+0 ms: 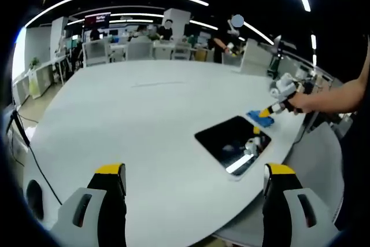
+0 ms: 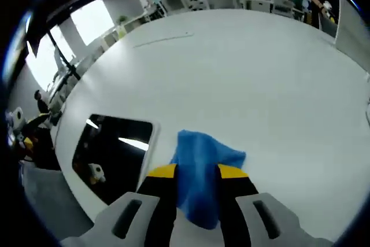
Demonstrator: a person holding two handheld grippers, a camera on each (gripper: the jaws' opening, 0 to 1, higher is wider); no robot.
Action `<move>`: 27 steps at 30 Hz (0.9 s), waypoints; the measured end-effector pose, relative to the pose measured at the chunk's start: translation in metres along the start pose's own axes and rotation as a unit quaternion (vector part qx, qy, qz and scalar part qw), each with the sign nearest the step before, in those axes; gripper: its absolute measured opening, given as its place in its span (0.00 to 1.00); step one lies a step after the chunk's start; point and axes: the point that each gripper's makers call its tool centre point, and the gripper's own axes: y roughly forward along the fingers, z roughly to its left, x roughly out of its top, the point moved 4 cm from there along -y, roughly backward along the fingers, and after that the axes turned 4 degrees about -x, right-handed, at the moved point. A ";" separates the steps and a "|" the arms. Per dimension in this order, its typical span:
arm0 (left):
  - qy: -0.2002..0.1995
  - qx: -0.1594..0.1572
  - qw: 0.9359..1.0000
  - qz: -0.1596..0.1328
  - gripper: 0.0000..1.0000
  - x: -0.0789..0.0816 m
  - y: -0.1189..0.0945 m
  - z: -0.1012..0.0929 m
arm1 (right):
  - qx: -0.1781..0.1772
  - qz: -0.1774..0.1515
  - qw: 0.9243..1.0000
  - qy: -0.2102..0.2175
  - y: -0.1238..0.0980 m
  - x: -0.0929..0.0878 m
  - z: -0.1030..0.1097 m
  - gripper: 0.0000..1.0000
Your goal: Wipe the mirror surface with the cleaning cloth until all visible marks leave the cleaned area.
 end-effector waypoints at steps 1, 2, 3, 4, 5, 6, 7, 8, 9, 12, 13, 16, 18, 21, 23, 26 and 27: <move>0.000 0.000 1.000 -0.001 0.99 0.000 0.001 0.000 | -0.004 -0.015 1.000 -0.024 -0.009 -0.003 -0.002 0.39; 0.001 0.000 1.000 0.000 0.99 -0.001 0.003 0.000 | -0.003 -0.022 0.999 -0.038 -0.015 -0.005 -0.003 0.44; 0.001 -0.001 1.000 0.000 0.99 -0.002 0.005 0.000 | -0.004 -0.035 0.998 -0.043 -0.024 -0.010 -0.006 0.49; 0.001 -0.001 1.000 0.001 0.99 -0.002 0.006 -0.001 | 0.002 -0.045 0.998 -0.043 -0.030 -0.012 -0.007 0.60; 0.001 -0.002 1.000 0.001 1.00 -0.003 0.008 -0.003 | 0.006 -0.044 0.998 -0.037 -0.040 -0.020 -0.009 0.69; 0.002 -0.003 1.000 0.000 1.00 -0.005 0.008 -0.003 | 0.007 -0.044 0.998 -0.035 -0.043 -0.022 -0.010 0.81; 0.003 -0.004 1.000 0.001 1.00 -0.006 0.009 -0.004 | 0.014 -0.047 0.998 -0.027 -0.049 -0.030 -0.014 0.93; 0.003 -0.005 1.000 0.001 1.00 -0.007 0.009 -0.005 | 0.014 -0.051 0.998 -0.028 -0.055 -0.035 -0.016 0.99; 0.004 -0.005 1.000 0.000 1.00 -0.008 0.008 -0.006 | 0.013 -0.045 0.998 -0.032 -0.066 -0.043 -0.016 1.00; 0.007 -0.004 1.000 -0.005 1.00 -0.008 0.005 -0.007 | 0.010 -0.042 0.997 -0.068 -0.091 -0.060 -0.025 1.00; 0.008 -0.004 1.000 -0.006 1.00 -0.008 0.004 -0.007 | 0.008 -0.042 0.996 -0.084 -0.099 -0.063 -0.029 1.00; 0.011 -0.001 1.000 -0.009 1.00 -0.006 0.000 -0.008 | -0.004 -0.041 0.993 -0.112 -0.127 -0.073 -0.047 1.00; 0.013 0.001 1.000 -0.011 1.00 -0.005 -0.001 -0.009 | -0.015 -0.054 0.992 -0.116 -0.144 -0.075 -0.067 1.00; 0.014 0.004 1.000 -0.009 1.00 -0.008 0.000 -0.009 | -0.021 -0.071 0.993 -0.092 -0.151 -0.071 -0.077 1.00; 0.014 0.004 1.000 -0.008 1.00 -0.010 0.001 -0.013 | -0.022 -0.083 0.993 -0.082 -0.148 -0.068 -0.078 1.00; 0.016 0.004 1.000 -0.007 1.00 -0.011 0.004 -0.017 | -0.009 -0.089 0.993 -0.080 -0.141 -0.065 -0.066 1.00; 0.016 0.004 1.000 -0.006 1.00 -0.011 0.005 -0.018 | -0.002 -0.090 0.992 -0.083 -0.138 -0.065 -0.061 1.00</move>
